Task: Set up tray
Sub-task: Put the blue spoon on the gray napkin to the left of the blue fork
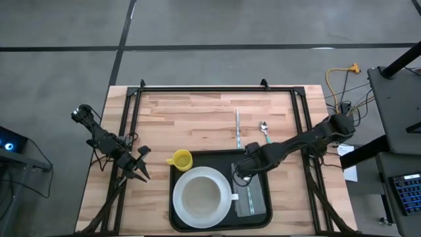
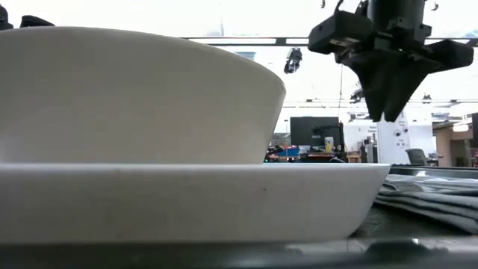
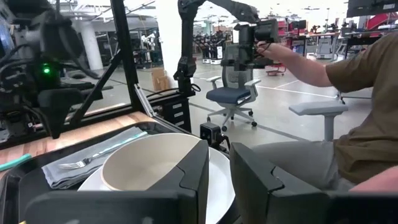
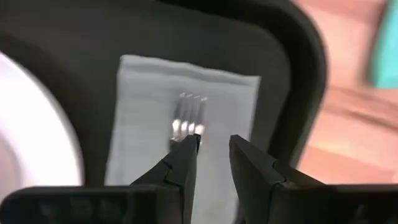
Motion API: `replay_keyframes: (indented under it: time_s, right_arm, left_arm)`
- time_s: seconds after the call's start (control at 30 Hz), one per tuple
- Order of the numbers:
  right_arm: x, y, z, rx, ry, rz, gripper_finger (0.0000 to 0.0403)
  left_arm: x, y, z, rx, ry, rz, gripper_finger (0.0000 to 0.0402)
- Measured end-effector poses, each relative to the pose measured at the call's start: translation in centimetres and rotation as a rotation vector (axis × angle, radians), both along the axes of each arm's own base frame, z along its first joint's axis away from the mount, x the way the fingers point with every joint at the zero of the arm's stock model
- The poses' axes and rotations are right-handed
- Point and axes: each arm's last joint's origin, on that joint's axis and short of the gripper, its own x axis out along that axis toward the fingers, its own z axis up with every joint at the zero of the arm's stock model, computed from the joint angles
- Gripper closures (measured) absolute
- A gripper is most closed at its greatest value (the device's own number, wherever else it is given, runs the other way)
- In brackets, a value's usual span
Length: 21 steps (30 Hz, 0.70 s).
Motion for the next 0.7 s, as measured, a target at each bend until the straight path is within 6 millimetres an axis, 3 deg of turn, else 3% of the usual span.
replay_keyframes:
  time_s: [0.17, 0.5, 0.7]
  right_arm:
    - [-1.8, -2.1, -0.4, -0.008, 0.018, -0.031, 0.0315]
    - [-7.3, -6.3, -2.0, -0.023, 0.059, -0.091, 0.0332]
    - [-9.6, -8.4, -3.3, -0.016, 0.004, -0.099, 0.0335]
  left_arm:
    - [0.0, 0.0, 0.0, 0.000, 0.000, 0.000, 0.0354]
    - [0.0, 0.0, 0.0, -0.001, 0.000, 0.000, 0.0354]
    - [0.0, 0.0, 0.0, 0.000, 0.000, 0.000, 0.0354]
